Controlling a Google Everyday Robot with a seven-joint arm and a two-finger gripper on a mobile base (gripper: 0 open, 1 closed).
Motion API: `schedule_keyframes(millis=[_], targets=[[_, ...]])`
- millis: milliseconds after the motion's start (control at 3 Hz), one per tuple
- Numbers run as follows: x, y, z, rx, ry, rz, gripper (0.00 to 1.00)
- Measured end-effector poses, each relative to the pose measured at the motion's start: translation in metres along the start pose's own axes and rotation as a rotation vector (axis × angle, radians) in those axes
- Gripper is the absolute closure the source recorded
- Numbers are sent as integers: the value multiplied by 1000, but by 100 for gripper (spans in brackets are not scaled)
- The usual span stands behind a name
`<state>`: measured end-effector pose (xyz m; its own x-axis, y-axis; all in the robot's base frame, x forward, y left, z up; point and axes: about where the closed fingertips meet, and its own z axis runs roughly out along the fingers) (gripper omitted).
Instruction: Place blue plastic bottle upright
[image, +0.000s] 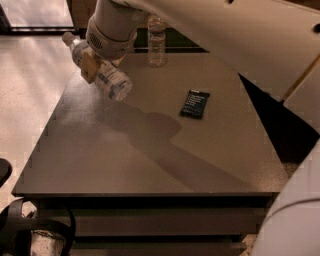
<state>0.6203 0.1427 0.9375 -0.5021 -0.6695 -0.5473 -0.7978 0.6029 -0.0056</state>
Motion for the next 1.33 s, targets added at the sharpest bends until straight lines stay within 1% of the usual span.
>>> schedule_keyframes(millis=[333,667,1000,1333], targets=[[-11,4,-19,-78,-191,-97,100],[-15,10,-21,-143,-314,-147,100],[-12,20,-12,-197,-429,-179,100],[-14,33,2,-248,-532,-229,100]])
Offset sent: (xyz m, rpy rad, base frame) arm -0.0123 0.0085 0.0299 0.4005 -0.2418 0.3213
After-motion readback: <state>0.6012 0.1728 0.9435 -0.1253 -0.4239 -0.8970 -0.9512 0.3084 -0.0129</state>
